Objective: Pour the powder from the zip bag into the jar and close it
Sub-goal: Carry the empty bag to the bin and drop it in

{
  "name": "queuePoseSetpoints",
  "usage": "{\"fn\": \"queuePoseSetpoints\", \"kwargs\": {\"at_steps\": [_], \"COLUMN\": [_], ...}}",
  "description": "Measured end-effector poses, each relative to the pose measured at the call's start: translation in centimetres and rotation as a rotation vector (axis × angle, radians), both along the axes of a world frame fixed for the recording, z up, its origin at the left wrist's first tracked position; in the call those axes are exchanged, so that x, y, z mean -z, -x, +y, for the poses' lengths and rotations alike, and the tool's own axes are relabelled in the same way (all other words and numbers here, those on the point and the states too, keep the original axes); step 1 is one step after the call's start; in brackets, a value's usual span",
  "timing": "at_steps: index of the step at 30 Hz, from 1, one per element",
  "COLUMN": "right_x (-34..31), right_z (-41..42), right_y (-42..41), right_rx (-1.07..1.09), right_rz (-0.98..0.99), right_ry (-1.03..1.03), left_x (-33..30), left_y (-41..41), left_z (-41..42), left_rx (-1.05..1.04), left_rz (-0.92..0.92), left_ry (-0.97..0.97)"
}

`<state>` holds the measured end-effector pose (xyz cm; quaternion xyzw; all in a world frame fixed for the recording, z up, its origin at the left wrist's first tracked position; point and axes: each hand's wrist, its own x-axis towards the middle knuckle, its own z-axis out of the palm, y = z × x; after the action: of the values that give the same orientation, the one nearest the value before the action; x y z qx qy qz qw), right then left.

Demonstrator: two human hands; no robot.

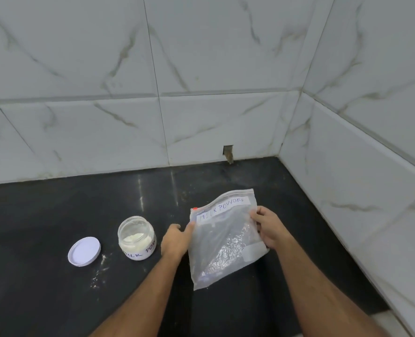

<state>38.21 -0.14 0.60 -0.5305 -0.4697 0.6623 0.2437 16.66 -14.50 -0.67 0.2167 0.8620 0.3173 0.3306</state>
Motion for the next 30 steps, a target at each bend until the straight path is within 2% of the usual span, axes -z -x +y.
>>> {"fn": "queuePoseSetpoints", "kwargs": {"at_steps": [4, 8, 10, 14, 20, 24, 30], "right_x": [-0.2, -0.5, -0.7, -1.2, -2.5, -3.5, -4.5], "right_z": [-0.5, -1.1, -1.4, -2.0, -3.5, -5.7, -10.3], "right_y": [-0.1, -0.5, -0.9, -1.4, -2.3, -3.4, -6.1], "right_rx": [0.004, -0.066, -0.072, -0.042, 0.0, 0.049, 0.297], "right_rz": [0.057, 0.147, 0.127, 0.034, -0.093, -0.086, 0.033], "right_ry": [0.026, 0.163, 0.135, -0.001, -0.124, -0.141, -0.154], "left_x": [0.3, -0.1, -0.2, -0.4, -1.2, -1.6, -2.2], "left_y": [0.5, 0.6, 1.1, 1.9, 2.9, 2.7, -0.3], "left_z": [0.5, 0.6, 0.4, -0.2, -0.9, -1.2, -1.4], "left_rx": [-0.003, -0.044, -0.004, 0.101, 0.082, 0.112, 0.088], "left_rz": [-0.202, -0.462, -0.56, -0.544, -0.559, -0.684, -0.942], "left_ry": [-0.05, -0.131, -0.163, -0.269, -0.419, -0.418, -0.349]}}
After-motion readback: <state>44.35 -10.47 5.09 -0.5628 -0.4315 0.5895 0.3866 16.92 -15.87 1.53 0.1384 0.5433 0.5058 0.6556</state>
